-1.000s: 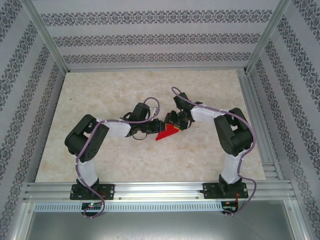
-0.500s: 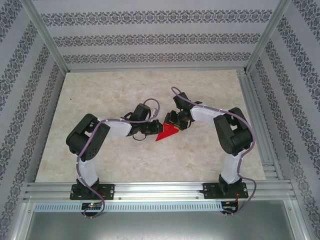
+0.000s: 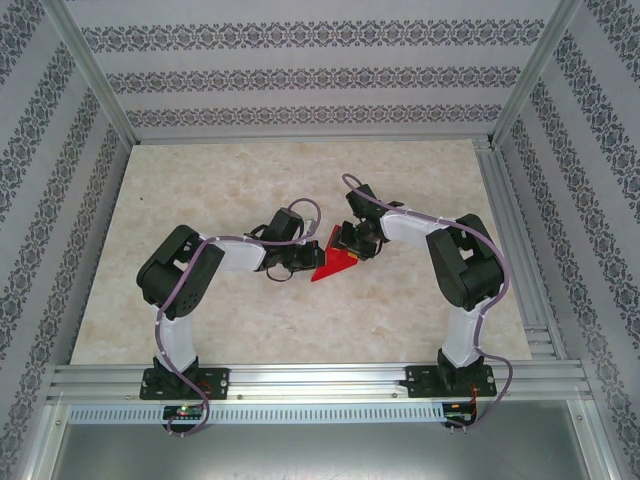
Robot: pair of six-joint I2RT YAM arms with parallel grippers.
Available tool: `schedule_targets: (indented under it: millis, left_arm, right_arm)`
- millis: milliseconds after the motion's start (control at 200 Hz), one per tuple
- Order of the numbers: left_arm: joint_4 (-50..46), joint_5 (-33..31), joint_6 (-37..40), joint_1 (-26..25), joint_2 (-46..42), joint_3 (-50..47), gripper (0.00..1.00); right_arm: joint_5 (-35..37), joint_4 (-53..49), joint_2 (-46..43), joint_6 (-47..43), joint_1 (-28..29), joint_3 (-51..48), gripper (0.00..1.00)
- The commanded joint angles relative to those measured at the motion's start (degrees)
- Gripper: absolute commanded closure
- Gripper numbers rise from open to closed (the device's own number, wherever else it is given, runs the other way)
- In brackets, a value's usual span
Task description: Fold a paper plane with a square sheet of paper (pick it up from the middle)
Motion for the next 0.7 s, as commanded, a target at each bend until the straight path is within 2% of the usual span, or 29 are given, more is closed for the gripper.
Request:
schedule_targets:
  millis: [0, 430, 694]
  left_arm:
    - [-2.51, -0.93, 1.11, -0.61, 1.07, 1.01, 0.92]
    - [-3.08, -2.05, 1.42, -0.57, -0.16, 0.95, 0.92]
    - [-0.29, -1.79, 0.97, -0.57, -4.37, -0.24, 0.88]
  right_arm:
    - [7.08, -2.33, 7.49, 0.29, 0.22, -3.02, 0.51]
    - [9.8, -4.43, 10.28, -0.4, 1.01, -1.26, 0.48]
    - [12.47, -5.45, 12.48, 0.45, 1.32, -0.77, 0.47]
